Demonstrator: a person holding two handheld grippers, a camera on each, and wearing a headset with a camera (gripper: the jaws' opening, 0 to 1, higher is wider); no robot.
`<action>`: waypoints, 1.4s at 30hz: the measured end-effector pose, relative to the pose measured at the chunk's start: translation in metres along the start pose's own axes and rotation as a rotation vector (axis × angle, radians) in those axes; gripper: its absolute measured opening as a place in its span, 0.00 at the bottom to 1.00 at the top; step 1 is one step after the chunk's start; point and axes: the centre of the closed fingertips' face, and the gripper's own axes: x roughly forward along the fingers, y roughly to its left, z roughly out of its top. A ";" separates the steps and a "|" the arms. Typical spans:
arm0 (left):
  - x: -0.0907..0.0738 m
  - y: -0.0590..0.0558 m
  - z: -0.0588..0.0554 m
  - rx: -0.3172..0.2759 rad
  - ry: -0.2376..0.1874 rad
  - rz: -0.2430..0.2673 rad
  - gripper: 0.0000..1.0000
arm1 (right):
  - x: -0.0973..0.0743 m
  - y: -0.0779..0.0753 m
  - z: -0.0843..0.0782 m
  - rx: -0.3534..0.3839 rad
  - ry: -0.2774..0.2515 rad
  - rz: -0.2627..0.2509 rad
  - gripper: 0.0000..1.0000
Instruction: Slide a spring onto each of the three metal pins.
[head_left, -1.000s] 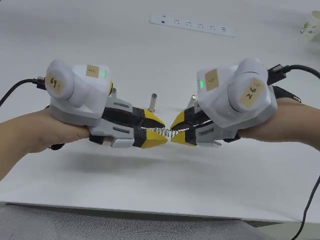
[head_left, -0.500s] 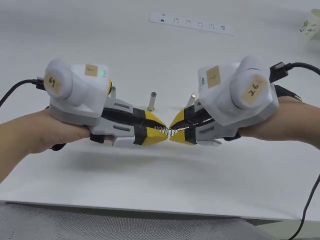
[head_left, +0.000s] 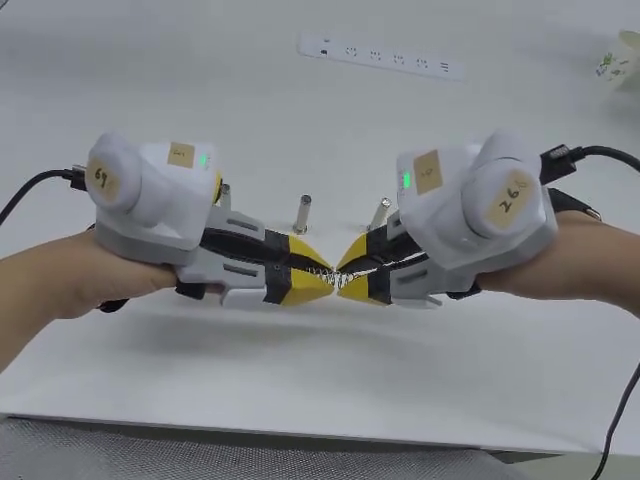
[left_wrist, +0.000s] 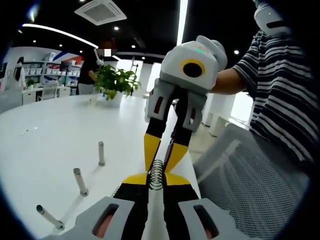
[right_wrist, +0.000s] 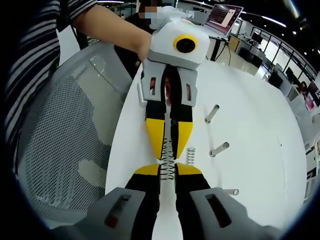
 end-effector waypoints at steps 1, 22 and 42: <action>0.000 0.000 0.000 0.000 0.001 0.000 0.02 | 0.000 0.000 0.000 -0.002 -0.002 -0.001 0.08; -0.003 -0.006 -0.003 -0.017 0.012 -0.017 0.02 | -0.001 0.007 -0.012 0.032 -0.017 0.019 0.10; -0.002 -0.007 -0.005 0.003 0.026 -0.016 0.02 | -0.015 0.005 0.001 -0.033 -0.058 -0.013 0.07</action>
